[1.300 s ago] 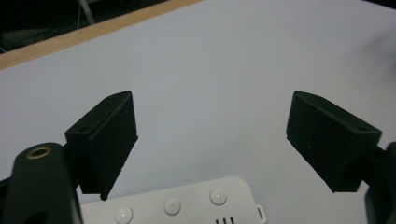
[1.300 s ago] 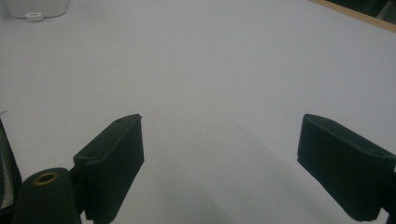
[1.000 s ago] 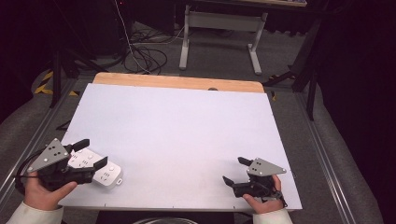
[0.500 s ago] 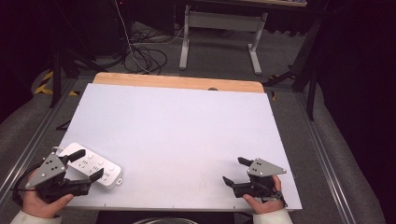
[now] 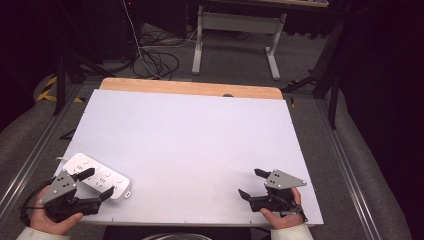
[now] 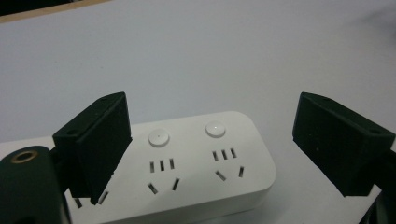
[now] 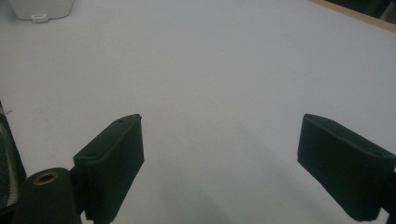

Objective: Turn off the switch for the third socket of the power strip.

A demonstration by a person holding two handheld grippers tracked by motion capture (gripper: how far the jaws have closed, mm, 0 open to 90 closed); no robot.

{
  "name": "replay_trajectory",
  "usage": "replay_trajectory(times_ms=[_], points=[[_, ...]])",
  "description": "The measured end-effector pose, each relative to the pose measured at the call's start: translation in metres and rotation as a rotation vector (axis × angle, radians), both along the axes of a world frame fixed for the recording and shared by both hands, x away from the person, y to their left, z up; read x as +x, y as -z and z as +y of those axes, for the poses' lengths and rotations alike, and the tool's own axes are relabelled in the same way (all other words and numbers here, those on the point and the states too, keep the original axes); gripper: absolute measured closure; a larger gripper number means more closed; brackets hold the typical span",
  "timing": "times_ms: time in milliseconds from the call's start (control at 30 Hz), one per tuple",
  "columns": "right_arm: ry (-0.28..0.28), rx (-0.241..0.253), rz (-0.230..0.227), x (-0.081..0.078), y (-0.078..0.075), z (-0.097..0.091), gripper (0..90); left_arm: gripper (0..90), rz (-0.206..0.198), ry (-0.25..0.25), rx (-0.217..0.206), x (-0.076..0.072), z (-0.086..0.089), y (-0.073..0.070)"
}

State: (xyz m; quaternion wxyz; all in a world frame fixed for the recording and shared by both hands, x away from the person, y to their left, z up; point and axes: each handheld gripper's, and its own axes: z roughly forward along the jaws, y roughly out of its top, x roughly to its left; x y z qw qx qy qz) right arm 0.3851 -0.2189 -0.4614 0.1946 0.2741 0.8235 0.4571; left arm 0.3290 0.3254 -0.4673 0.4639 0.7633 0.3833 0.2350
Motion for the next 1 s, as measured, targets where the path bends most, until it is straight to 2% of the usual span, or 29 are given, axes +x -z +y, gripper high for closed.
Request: replay_trajectory(times_ms=[100,233,367,533,667,833,1000], points=[[0.000,-0.001,0.002,0.000,0.000,0.000,15.0,12.0,-0.003,0.003,0.005,-0.001,-0.001,0.001],[0.001,0.003,0.004,0.000,0.001,0.000,15.0,12.1,-0.025,-0.003,-0.018,0.000,0.000,-0.001],[0.000,0.001,0.003,0.001,0.001,0.000,15.0,12.7,-0.015,-0.009,-0.057,-0.001,0.000,-0.005],[0.001,0.002,0.003,0.001,0.001,0.000,15.0,12.7,-0.030,-0.007,-0.040,-0.003,-0.002,-0.006],[0.001,0.003,0.004,0.001,0.001,0.000,15.0,12.7,-0.010,-0.017,-0.047,-0.004,-0.003,-0.009],[0.002,0.004,0.005,0.001,0.001,0.000,15.0,12.7,-0.008,-0.019,-0.034,-0.005,-0.004,-0.011],[0.004,0.000,0.006,0.001,0.001,0.000,14.9,12.7,-0.013,-0.021,-0.051,-0.005,-0.003,-0.012]])
